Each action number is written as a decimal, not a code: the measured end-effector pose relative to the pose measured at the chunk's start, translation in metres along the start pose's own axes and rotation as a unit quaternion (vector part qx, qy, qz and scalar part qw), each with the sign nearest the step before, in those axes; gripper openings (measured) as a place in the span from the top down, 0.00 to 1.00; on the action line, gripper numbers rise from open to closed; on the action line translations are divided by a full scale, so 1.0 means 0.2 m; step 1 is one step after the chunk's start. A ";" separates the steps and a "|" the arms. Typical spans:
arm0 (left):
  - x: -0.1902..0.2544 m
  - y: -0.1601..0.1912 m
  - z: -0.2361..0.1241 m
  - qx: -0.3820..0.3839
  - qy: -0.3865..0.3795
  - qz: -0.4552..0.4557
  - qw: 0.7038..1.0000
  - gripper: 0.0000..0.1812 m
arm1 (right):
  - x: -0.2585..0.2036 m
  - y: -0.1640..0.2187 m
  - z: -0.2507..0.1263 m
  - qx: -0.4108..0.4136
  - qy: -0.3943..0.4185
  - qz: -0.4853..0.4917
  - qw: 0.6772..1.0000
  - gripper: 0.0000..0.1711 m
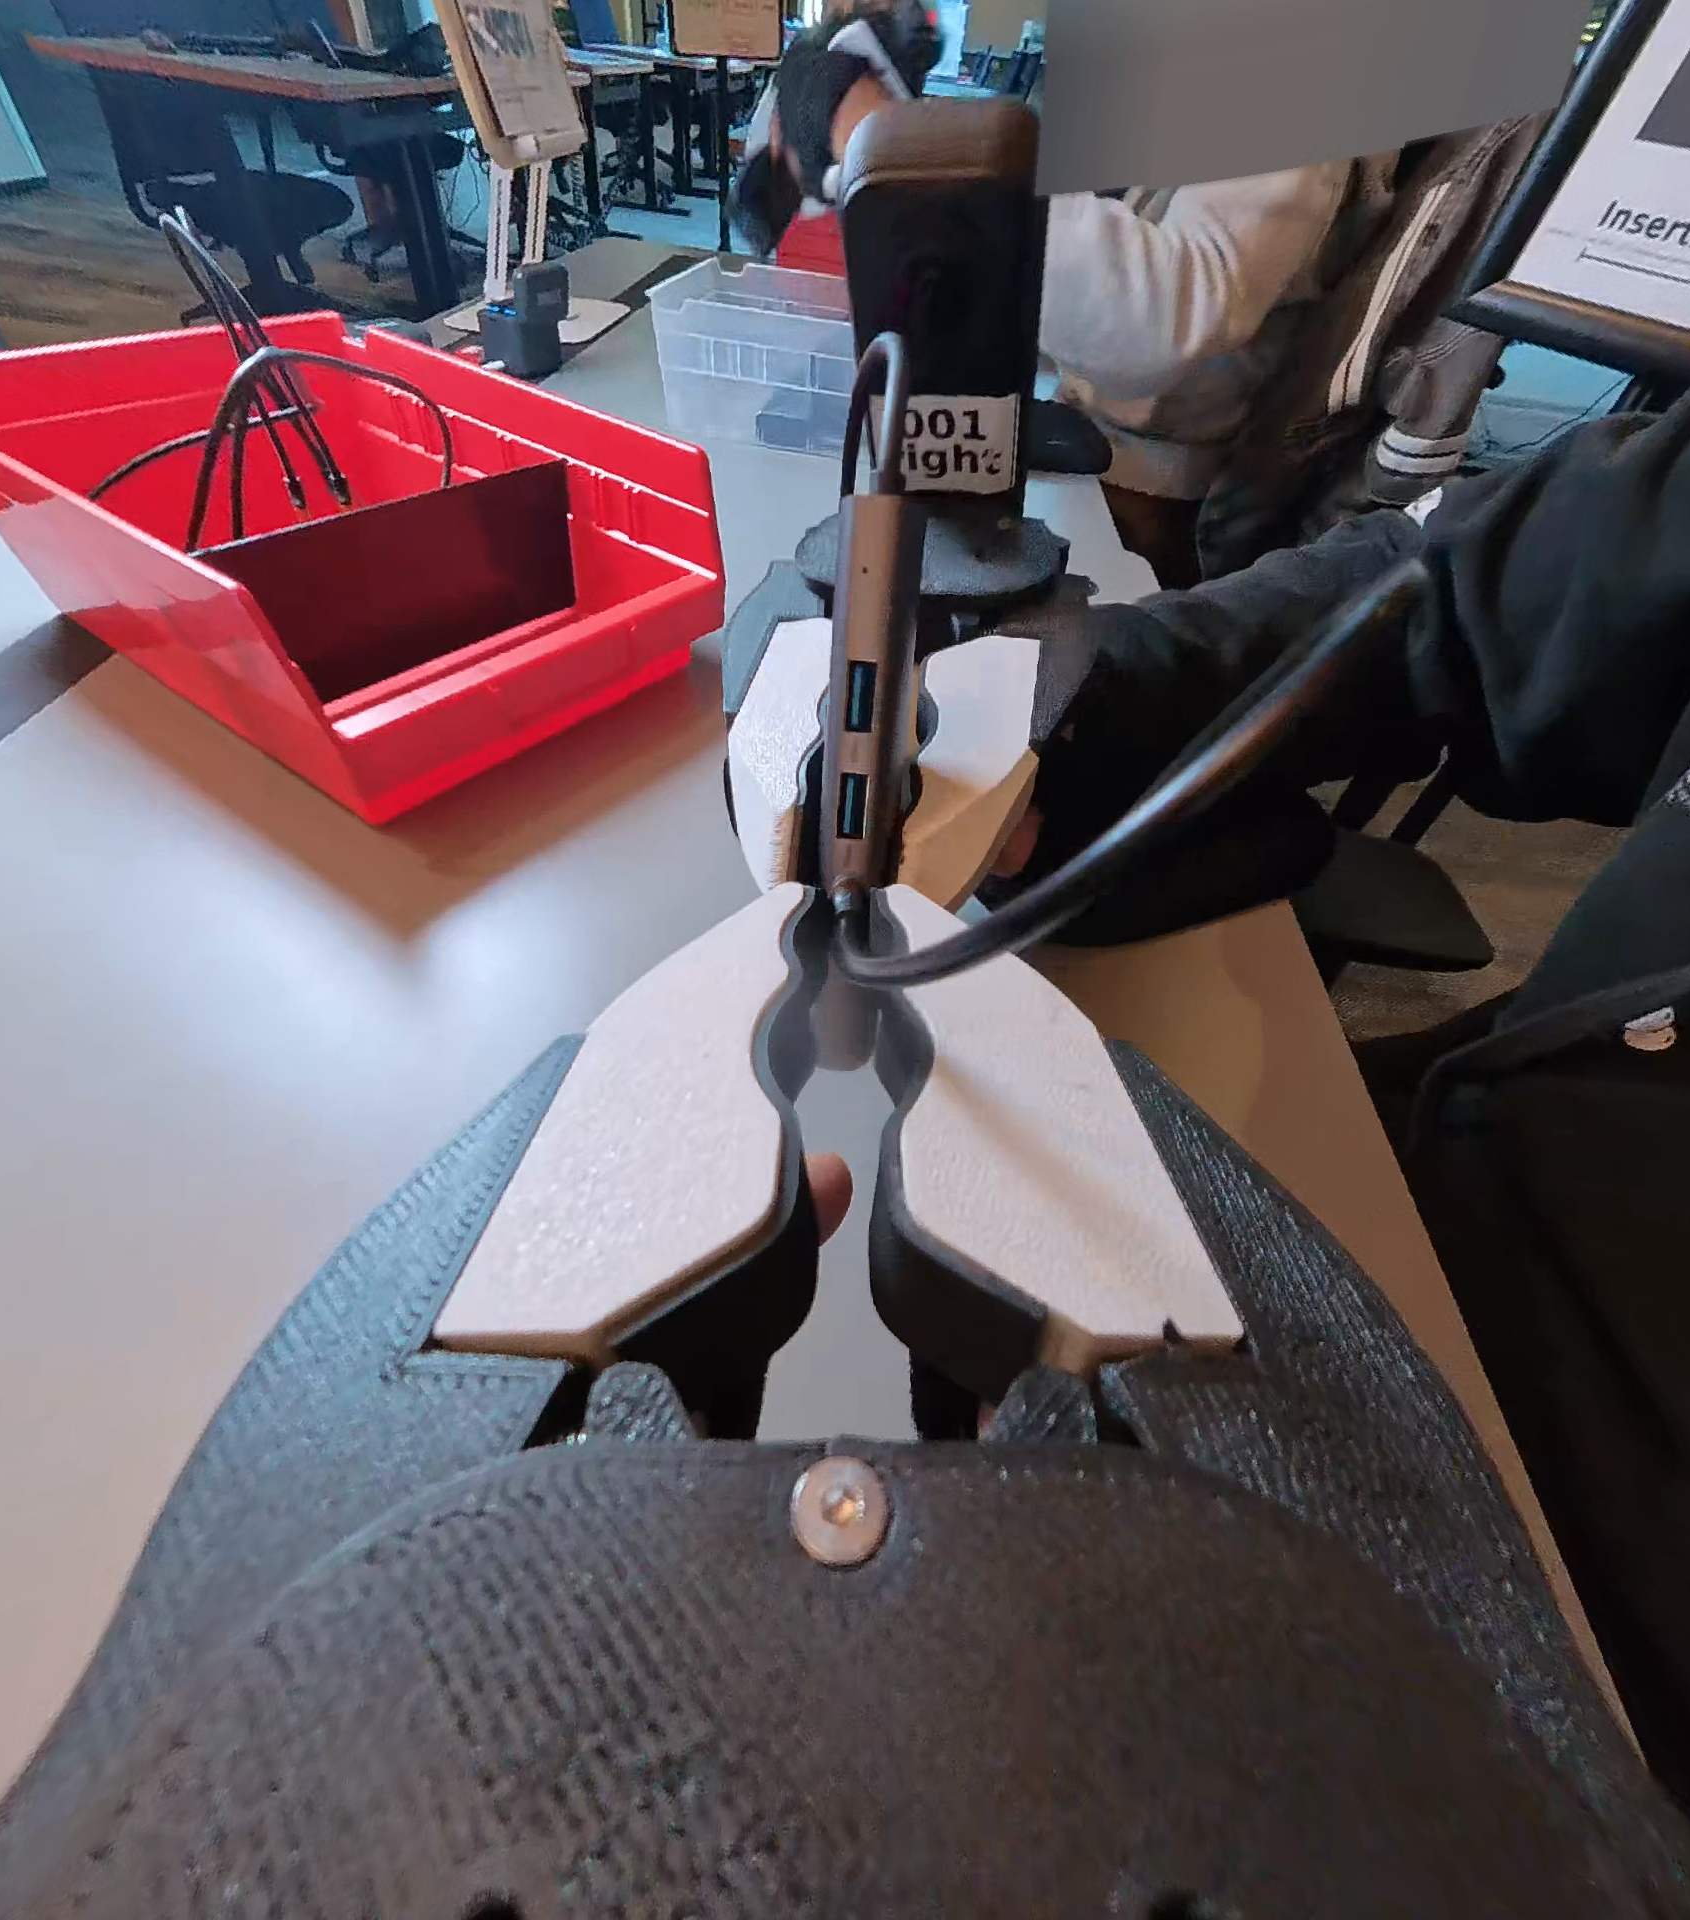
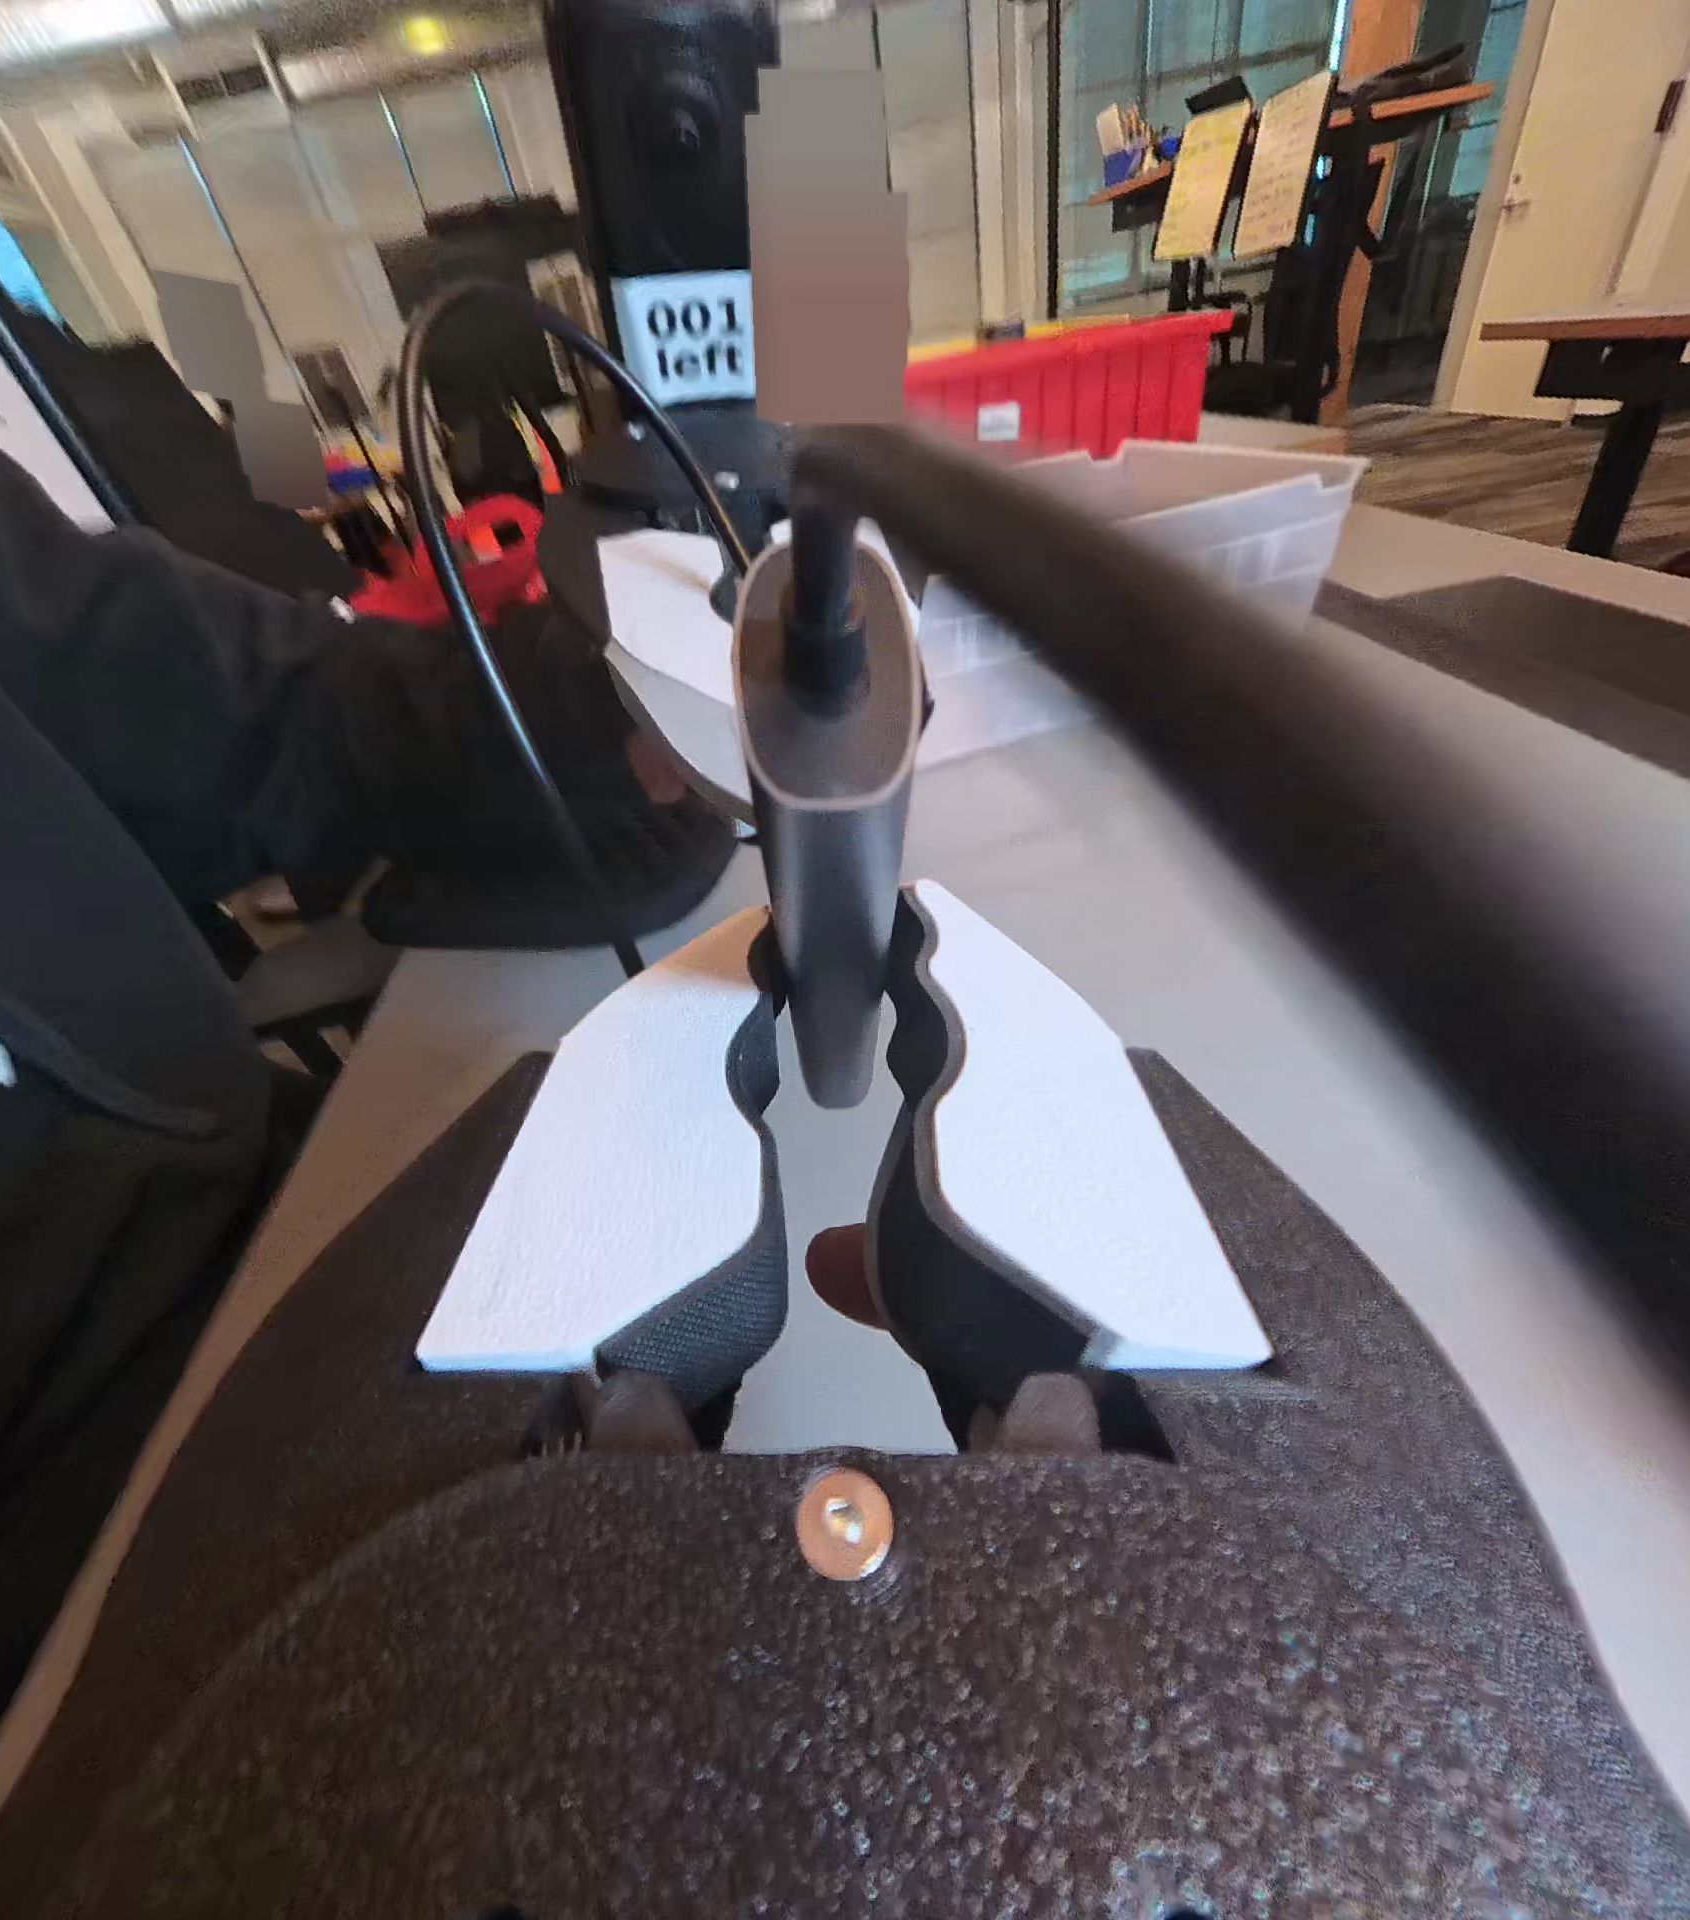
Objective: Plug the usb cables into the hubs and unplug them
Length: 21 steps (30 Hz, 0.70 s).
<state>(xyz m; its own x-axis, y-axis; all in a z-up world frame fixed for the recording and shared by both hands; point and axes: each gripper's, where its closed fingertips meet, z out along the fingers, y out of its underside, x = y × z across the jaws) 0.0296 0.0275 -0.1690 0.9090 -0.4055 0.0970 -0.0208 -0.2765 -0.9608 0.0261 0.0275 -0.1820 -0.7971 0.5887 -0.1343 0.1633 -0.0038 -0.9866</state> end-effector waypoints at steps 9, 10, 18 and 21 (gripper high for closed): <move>0.01 -0.02 -0.01 0.057 0.022 -0.026 0.998 0.96 | -0.02 -0.02 -0.01 0.001 -0.020 0.004 1.000 0.90; 0.01 -0.03 -0.02 0.068 0.029 -0.031 0.997 0.96 | -0.03 -0.03 -0.01 0.004 -0.024 0.007 1.000 0.89; 0.04 -0.18 -0.21 0.249 0.145 -0.123 0.950 0.96 | -0.05 -0.10 -0.02 0.030 -0.022 0.011 0.999 0.89; 0.07 -0.23 -0.29 0.310 0.208 -0.148 0.916 0.96 | -0.10 -0.12 0.00 0.035 -0.031 -0.001 0.999 0.89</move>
<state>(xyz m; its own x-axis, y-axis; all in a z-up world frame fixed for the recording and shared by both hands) 0.0201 -0.0154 -0.1081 0.5960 -0.7257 0.3436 0.5585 0.0673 -0.8267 0.0388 0.0156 -0.1548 -0.8326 0.5372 -0.1348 0.1220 -0.0596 -0.9907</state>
